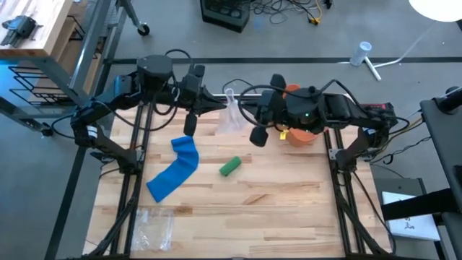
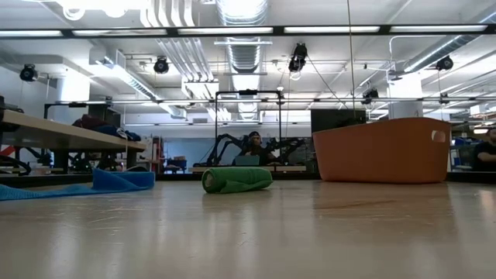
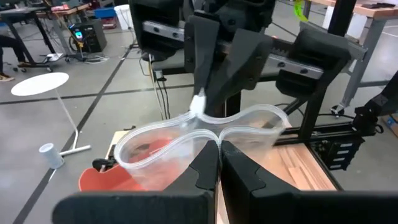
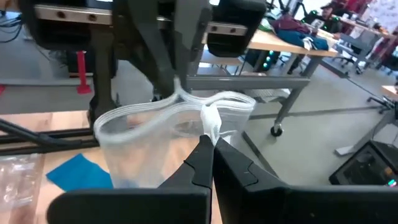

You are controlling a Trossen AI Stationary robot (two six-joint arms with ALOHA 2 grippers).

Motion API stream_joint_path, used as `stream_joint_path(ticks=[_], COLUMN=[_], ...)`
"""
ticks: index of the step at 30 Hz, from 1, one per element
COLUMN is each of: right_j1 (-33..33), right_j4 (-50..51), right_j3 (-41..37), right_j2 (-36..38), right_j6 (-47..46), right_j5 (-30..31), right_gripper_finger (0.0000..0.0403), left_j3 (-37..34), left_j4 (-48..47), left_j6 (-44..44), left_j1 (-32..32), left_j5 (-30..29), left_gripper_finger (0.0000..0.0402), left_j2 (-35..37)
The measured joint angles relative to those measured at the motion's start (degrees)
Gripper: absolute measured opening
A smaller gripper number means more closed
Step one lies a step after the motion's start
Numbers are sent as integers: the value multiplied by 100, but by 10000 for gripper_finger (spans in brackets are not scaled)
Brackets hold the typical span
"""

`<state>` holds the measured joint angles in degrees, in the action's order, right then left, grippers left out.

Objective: Roll bandage
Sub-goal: Open the right transparent zip bag

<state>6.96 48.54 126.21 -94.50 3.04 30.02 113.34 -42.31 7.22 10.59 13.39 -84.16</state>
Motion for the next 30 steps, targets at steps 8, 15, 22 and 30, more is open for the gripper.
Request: stream_joint_path(ticks=[8,15,22,30], right_j1=[-15,-37,-37,-37], right_j4=[-106,-112,-120,-51], right_j3=[2,2,2,0], right_j2=[-39,-90,-98,-2], right_j6=[207,206,209,209], right_j5=[-501,-498,-500,-503], right_gripper_finger=[0,0,0,0], left_j3=[0,0,0,-1], left_j4=[51,51,66,18], left_j6=[18,127,127,127], left_j1=[0,0,-4,-2], left_j5=[2,76,111,84], left_gripper_finger=[2,5,2,3], left_j2=[-17,-17,-17,74])
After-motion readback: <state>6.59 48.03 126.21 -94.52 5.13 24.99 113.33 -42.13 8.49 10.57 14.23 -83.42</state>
